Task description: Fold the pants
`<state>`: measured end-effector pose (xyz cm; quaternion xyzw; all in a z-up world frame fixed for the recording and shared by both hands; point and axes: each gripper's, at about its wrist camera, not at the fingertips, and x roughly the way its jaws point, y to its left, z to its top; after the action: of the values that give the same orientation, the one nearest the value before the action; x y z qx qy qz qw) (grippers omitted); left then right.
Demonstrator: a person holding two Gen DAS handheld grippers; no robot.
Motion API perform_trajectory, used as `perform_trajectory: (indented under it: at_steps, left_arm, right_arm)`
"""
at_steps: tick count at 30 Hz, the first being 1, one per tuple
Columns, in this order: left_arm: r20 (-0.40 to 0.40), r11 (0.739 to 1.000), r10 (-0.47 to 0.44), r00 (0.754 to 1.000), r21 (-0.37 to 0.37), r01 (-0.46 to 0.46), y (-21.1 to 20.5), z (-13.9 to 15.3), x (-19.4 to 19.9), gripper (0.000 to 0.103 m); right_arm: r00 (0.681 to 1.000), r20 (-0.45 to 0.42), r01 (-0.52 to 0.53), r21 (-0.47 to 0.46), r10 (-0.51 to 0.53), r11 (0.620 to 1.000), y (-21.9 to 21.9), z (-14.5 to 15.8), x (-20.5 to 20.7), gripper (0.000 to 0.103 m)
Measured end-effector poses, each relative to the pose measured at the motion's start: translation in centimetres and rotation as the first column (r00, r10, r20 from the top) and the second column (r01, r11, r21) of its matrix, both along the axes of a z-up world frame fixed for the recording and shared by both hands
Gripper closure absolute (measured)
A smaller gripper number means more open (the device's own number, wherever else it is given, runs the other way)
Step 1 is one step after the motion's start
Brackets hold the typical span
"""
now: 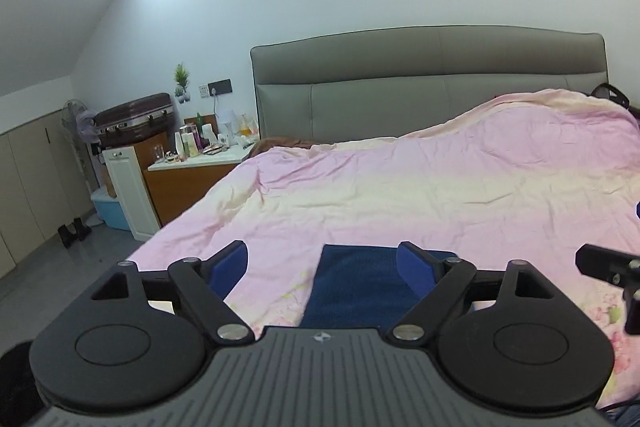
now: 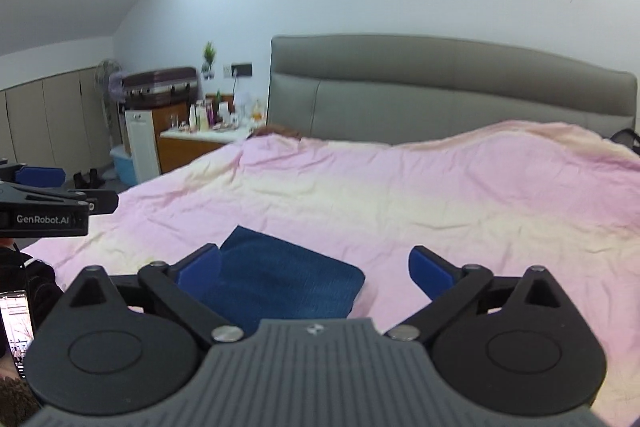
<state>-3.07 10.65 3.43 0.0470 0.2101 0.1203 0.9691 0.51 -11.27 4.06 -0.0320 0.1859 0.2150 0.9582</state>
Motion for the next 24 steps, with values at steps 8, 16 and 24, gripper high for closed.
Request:
perform_trajectory:
  at_steps: [8, 16, 24]
  left_arm:
    - [-0.131, 0.994, -0.089, 0.987, -0.075, 0.08, -2.8, -3.3, -2.2, 0.005]
    - [-0.196, 0.991, -0.066, 0.978, -0.13, 0.041, -3.0, -6.6, -3.7, 0.004]
    - [-0.216, 0.989, -0.068, 0.974, -0.143, 0.038, -3.1, -7.2, -4.0, 0.005]
  right_arm:
    - [0.994, 0.016, 0.112, -0.008, -0.111, 0.994, -3.2, -1.6, -7.1, 0.005]
    - [0.987, -0.078, 0.142, -0.012, -0.143, 0.99, -3.6, -4.6, -8.8, 0.005]
    - [0.983, -0.101, 0.153, -0.013, -0.154, 0.988, -3.6, -5.6, -8.6, 0.005]
